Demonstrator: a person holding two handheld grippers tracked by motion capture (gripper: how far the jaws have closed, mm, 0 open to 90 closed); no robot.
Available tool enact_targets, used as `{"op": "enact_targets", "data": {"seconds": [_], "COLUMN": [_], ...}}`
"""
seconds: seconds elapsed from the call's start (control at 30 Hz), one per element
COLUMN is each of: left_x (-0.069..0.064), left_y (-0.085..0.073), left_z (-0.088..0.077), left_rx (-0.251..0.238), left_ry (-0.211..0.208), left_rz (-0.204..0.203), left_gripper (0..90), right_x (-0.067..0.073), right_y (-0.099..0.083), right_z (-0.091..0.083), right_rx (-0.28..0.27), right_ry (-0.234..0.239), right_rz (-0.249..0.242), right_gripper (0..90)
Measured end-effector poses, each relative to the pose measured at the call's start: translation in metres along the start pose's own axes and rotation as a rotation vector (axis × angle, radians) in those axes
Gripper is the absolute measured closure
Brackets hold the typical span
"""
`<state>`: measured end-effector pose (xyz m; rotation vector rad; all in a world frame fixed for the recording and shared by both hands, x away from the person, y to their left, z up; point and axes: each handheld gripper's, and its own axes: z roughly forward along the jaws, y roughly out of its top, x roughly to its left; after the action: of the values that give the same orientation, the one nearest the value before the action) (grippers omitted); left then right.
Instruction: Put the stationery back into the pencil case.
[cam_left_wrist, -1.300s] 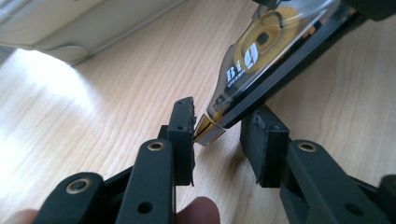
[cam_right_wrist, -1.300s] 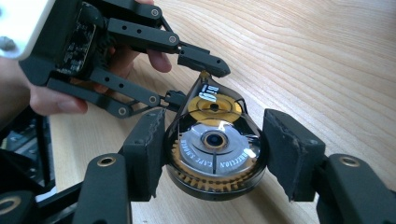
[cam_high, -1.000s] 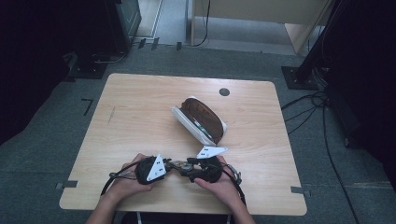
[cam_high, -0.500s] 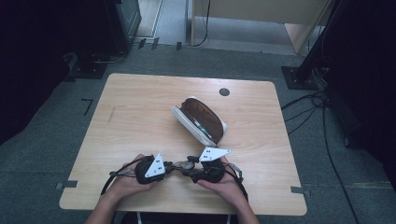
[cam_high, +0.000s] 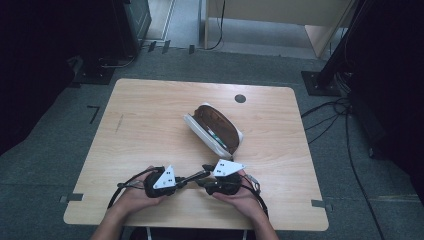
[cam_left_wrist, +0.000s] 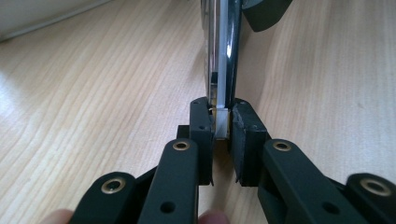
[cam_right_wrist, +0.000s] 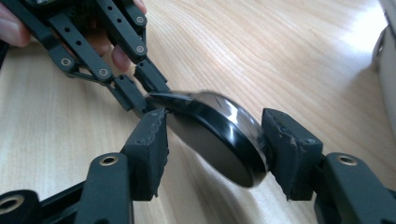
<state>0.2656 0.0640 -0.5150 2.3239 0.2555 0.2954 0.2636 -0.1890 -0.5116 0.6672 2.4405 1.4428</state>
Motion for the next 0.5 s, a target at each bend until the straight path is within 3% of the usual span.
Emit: {"op": "enact_targets", "data": {"seconds": [0.13, 0.23, 0.3, 0.4, 0.5], "left_x": [0.0018, 0.0051, 0.0074, 0.0087, 0.0099], "left_y": [-0.0013, -0.0028, -0.0041, -0.0051, -0.0056], "left_z": [-0.0007, -0.0014, -0.0022, -0.0023, -0.0028], "left_rx": [-0.004, -0.007, -0.009, -0.006, -0.001], "left_ry": [-0.005, 0.008, 0.012, 0.038, 0.058], "left_rz": [-0.012, -0.034, -0.049, -0.062, -0.082], "left_gripper": [80.7, 77.7, 73.1, 67.6, 57.7], "right_x": [0.0021, 0.0018, 0.0023, 0.0036, 0.0047], "right_y": [-0.0006, -0.0026, -0.0036, -0.0027, -0.003], "right_z": [-0.0016, -0.004, -0.0073, -0.0101, -0.0083], "right_rx": [0.026, 0.053, 0.07, 0.079, 0.112], "right_ry": [-0.007, 0.013, 0.063, 0.13, 0.091], "right_rz": [-0.046, -0.065, -0.055, -0.037, -0.039], "right_gripper": [50.7, 59.7, 68.3, 73.8, 74.0]}}
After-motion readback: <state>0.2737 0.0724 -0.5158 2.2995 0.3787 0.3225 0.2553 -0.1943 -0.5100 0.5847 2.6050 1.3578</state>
